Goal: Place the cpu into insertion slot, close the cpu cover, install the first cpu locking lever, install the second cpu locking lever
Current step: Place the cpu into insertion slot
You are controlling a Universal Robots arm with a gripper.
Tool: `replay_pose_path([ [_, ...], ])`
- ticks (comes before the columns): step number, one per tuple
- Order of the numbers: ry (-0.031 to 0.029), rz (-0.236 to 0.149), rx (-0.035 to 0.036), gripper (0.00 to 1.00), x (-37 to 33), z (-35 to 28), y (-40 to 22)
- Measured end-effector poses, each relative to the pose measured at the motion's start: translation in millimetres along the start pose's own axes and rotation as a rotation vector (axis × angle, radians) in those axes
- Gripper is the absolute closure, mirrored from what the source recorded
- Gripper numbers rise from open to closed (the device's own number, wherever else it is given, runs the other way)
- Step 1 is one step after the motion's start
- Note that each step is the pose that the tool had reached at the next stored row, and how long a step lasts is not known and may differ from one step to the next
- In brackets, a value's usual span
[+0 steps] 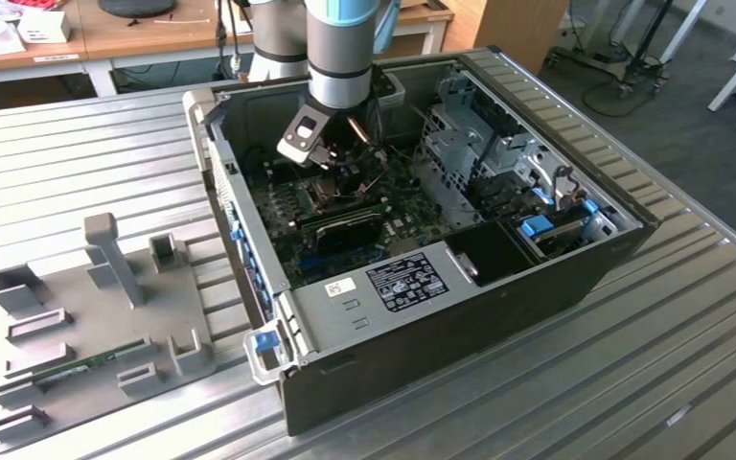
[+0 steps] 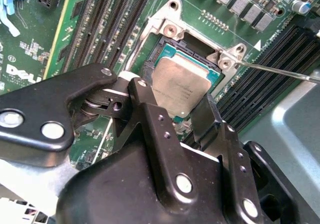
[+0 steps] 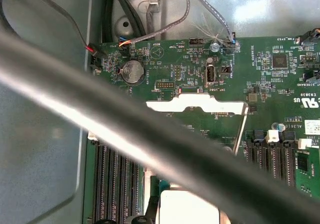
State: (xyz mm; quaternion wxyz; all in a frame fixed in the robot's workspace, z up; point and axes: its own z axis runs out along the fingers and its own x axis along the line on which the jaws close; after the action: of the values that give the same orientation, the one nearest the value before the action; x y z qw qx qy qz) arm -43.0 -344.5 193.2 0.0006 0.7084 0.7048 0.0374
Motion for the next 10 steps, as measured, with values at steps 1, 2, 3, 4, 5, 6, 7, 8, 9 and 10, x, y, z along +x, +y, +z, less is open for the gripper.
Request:
replay_pose_path([
  [1,0.0001,0.000,0.0000,0.46,0.0,0.3,-0.1],
  [2,0.0002,0.000,0.0000,0.46,0.0,0.5,-0.1],
  [3,0.0004,0.000,-0.0001,0.46,0.0,0.7,-0.1],
  [4,0.0004,0.000,-0.0002,0.46,0.0,1.0,-0.1],
  [5,0.0005,0.000,-0.0003,0.46,0.0,1.1,-0.1],
  [6,0.0005,0.000,-0.0003,0.46,0.0,1.1,-0.1],
  [7,0.0005,0.000,-0.0003,0.46,0.0,1.1,-0.1],
  [8,0.0005,0.000,-0.0002,0.46,0.0,1.1,-0.1],
  [9,0.0005,0.000,-0.0003,0.46,0.0,1.1,-0.1],
  [10,0.0005,0.000,-0.0002,0.46,0.0,1.3,-0.1],
])
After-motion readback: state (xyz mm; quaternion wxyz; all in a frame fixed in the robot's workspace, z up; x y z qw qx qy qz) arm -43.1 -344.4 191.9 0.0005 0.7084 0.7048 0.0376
